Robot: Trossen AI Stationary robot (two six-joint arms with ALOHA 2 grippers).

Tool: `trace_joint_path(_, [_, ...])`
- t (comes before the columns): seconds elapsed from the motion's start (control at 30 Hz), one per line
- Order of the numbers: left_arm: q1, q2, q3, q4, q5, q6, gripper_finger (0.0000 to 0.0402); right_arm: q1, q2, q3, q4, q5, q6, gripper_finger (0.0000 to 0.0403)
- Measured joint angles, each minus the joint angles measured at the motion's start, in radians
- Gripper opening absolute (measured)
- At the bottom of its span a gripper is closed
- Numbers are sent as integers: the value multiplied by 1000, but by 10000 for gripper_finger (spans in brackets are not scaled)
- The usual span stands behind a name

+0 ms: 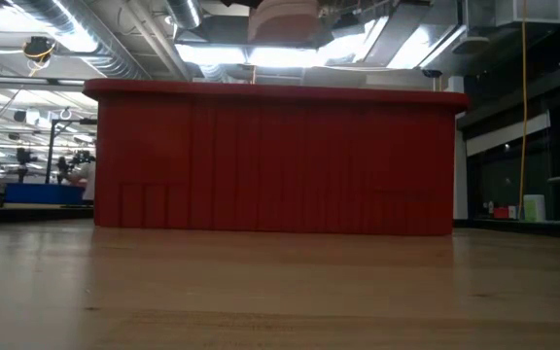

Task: Pick and place slides into bin
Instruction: Put the pink slide into the bin

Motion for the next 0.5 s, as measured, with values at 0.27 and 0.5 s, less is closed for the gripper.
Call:
trace_joint_path(0.27, [4,0,0,0,-8,19,8,0,0,0,0,-3,-23,10])
trace_joint_path(0.5, [3,0,0,2,-51,63,6,0,0,0,3,-17,-34,18])
